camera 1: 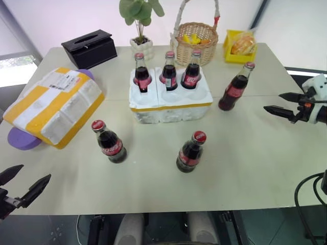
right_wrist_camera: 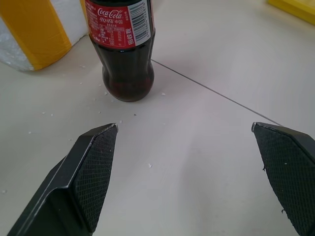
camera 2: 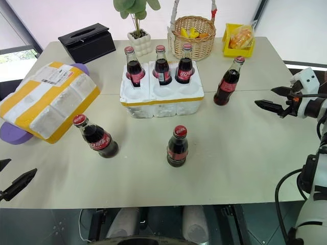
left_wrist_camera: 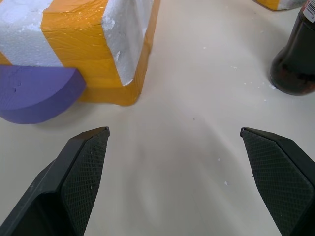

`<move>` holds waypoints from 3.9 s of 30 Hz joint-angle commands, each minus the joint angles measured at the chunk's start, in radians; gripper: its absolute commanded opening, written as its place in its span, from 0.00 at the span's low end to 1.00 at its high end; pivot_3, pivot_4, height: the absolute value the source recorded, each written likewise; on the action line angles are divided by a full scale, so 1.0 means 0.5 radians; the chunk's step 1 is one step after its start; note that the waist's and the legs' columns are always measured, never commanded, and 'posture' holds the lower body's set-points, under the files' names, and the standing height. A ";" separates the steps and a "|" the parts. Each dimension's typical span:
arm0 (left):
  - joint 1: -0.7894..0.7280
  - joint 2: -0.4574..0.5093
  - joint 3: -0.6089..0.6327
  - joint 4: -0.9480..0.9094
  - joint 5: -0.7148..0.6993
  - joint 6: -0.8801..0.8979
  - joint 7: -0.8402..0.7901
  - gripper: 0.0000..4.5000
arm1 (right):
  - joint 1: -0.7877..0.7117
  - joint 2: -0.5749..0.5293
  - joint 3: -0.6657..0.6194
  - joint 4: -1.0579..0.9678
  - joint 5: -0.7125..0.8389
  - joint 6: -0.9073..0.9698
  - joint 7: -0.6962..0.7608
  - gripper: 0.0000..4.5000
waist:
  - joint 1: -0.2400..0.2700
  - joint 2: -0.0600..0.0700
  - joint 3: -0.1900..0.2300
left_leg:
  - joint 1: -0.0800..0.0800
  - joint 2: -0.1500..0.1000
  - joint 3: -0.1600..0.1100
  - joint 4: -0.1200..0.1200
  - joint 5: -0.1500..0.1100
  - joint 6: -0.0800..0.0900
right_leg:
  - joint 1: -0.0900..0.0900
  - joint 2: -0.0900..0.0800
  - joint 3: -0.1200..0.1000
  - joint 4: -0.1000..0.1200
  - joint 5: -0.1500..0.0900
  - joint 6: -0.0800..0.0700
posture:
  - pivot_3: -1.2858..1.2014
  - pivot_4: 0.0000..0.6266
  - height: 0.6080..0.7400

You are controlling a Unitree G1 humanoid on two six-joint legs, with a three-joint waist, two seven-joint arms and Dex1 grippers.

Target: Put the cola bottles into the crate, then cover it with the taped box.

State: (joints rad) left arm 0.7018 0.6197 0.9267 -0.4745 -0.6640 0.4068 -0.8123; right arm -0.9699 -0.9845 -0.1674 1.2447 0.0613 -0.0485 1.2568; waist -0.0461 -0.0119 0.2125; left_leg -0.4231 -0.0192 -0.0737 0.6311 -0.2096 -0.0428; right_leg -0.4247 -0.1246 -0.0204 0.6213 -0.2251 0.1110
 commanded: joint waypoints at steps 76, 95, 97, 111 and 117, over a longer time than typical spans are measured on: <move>-1.470 0.352 -1.403 0.449 0.108 0.136 -0.417 0.99 | 0.888 -0.423 -0.397 -2.174 1.173 1.315 0.705 1.00 | 0.020 0.001 -0.001 | 0.029 0.019 0.032 -0.001 0.000 0.000 | 0.001 0.019 0.033 0.018 0.003 -0.003 | 0.52 0.24 1.00; -1.546 0.359 -1.384 0.476 0.040 0.249 -0.482 0.64 | 0.931 -0.459 -0.488 -2.541 1.510 1.561 0.642 1.00 | 0.023 0.001 -0.001 | 0.028 0.019 0.031 -0.001 0.000 0.000 | 0.001 0.020 0.033 0.017 0.002 -0.003 | 0.52 0.24 1.00; -1.561 0.377 -1.380 0.484 0.038 0.255 -0.490 0.64 | 0.944 -0.458 -0.489 -2.565 1.516 1.563 0.628 1.00 | 0.022 0.001 -0.001 | 0.028 0.020 0.031 -0.001 0.000 0.000 | 0.001 0.020 0.033 0.017 0.002 -0.003 | 0.52 0.24 1.00; -2.624 0.620 -1.428 0.831 -0.198 0.719 -0.639 0.64 | 0.927 -0.410 -0.517 -2.733 1.663 1.642 0.491 1.00 | 0.067 -0.005 0.002 | 0.025 0.019 0.031 -0.001 0.000 0.000 | -0.001 0.021 0.032 0.016 0.003 -0.001 | 0.52 0.24 1.00; -3.244 0.380 -1.674 1.282 -0.002 0.639 -0.657 0.64 | 0.939 -0.351 -0.501 -2.760 1.664 1.613 0.408 1.00 | 0.071 -0.006 0.003 | 0.024 0.019 0.030 0.002 0.000 0.001 | 0.001 0.022 0.032 0.016 0.009 0.009 | 0.52 0.24 1.00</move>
State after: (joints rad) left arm -0.8679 0.8125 0.0847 0.1416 -0.6816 0.7680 -1.1346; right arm -0.4895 -1.1563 -0.3887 -0.1168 0.8777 0.7700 1.4704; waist -0.0108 -0.0152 0.2141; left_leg -0.4114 -0.0098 -0.0588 0.6325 -0.2095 -0.0424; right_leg -0.4243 -0.1133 -0.0041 0.6291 -0.2203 0.1164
